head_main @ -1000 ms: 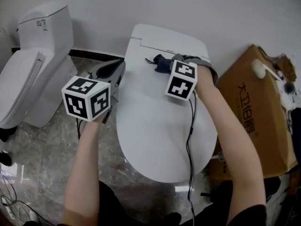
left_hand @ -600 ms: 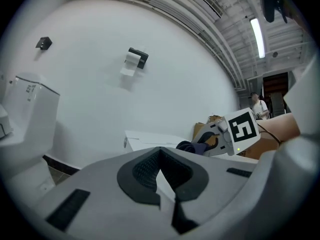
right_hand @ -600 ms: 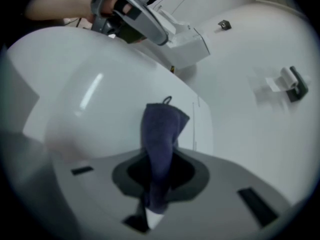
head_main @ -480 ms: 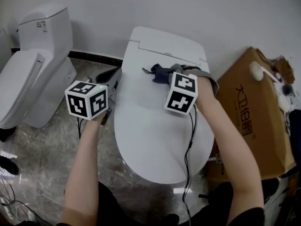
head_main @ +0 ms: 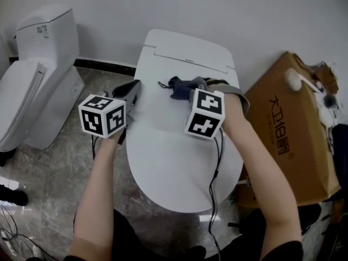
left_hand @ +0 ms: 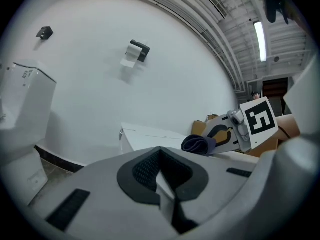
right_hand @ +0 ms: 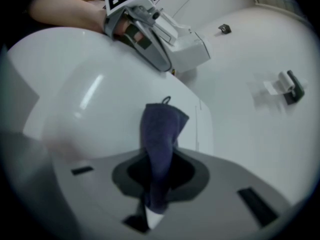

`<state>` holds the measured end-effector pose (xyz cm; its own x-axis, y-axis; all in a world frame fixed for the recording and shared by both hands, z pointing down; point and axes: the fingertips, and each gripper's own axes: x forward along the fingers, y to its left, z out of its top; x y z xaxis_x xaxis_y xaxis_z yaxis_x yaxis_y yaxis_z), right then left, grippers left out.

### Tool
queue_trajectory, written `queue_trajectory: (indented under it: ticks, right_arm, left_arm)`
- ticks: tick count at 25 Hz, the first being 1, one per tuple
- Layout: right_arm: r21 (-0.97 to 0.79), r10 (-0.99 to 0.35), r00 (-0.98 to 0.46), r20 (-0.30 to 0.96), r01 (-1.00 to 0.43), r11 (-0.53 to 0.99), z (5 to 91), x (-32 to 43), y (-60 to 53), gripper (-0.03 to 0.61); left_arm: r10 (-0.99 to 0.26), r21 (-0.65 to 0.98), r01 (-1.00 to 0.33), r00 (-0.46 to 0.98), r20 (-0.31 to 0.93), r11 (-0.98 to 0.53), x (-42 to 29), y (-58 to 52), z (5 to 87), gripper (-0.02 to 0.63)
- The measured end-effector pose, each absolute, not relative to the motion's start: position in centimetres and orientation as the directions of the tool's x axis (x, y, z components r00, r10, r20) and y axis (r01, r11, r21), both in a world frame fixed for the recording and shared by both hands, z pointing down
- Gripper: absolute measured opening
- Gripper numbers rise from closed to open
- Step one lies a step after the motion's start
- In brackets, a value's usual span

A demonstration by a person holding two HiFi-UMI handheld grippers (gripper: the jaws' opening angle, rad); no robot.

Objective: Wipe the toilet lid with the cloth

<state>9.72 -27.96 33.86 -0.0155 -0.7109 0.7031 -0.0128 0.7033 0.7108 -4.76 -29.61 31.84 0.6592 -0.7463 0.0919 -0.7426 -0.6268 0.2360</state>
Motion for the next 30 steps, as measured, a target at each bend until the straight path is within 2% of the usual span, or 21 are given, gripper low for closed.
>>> queue_trajectory:
  ticks: [5,21,30]
  right_arm:
    - [0.703,-0.703,-0.015,0.711,-0.003,0.711,33.9,9.7,-26.6,0.064]
    - [0.671,-0.671,-0.006,0.742,0.019,0.742,34.2,9.3,-21.8,0.064]
    - [0.670,-0.670,-0.012,0.742,0.025,0.742,34.1,8.7,-19.2,0.064]
  left_arm:
    - [-0.748,0.286,-0.732,0.660,0.074,-0.618,-5.0,-29.7,32.1,0.014]
    - [-0.744,0.230,-0.748,0.657,0.119,-0.623,-4.6,-28.7,32.3,0.014]
    - [-0.738,0.250,-0.735,0.667,0.101,-0.630,-4.7,-28.8,32.1,0.014]
